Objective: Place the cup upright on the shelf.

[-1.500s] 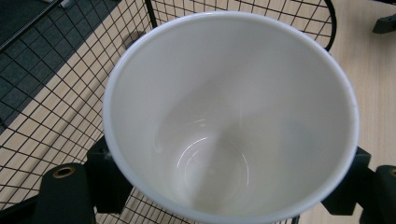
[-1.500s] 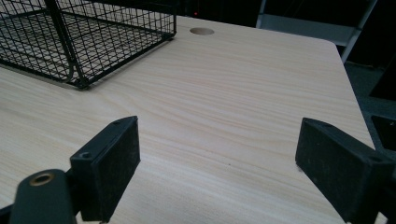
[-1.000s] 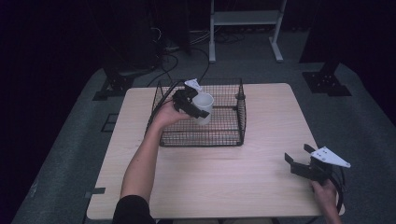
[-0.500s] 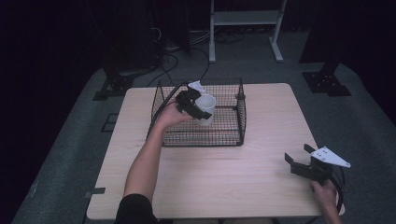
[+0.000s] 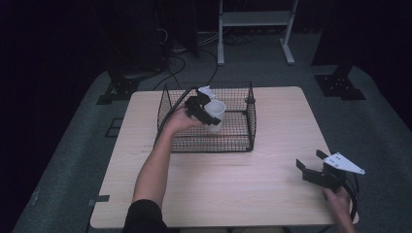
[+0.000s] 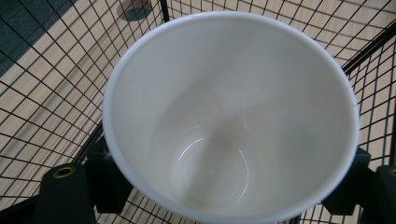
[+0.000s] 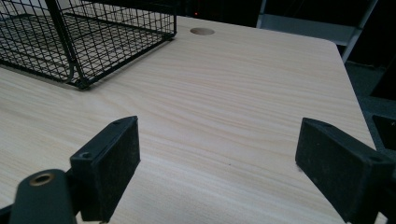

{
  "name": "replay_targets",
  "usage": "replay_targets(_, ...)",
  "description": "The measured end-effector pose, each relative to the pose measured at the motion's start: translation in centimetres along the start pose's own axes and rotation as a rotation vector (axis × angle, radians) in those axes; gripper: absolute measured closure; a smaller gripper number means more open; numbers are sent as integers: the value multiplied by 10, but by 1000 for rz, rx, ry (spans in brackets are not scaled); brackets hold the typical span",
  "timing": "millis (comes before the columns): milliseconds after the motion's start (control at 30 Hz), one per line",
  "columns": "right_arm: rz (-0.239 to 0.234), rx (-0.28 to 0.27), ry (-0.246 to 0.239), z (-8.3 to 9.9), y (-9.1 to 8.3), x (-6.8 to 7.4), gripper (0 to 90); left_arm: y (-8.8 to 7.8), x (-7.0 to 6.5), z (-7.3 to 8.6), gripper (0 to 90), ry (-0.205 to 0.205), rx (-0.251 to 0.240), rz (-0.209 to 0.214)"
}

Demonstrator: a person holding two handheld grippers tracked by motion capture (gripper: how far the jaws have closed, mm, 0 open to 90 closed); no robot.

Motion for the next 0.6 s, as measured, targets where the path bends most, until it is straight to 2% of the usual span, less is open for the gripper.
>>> replay_targets(600,-1,0,0,0,0,0,131,12,4,4,210,0,39,8)
Point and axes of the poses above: each handheld gripper's, and its own axes: y roughly forward along the jaws, z roughly out of its underside, x roughly to its left, the point moved 3 cm from there along y, roughly forward along the jaws, and after that the axes turned 2 degrees about z, right-handed, at the moved point
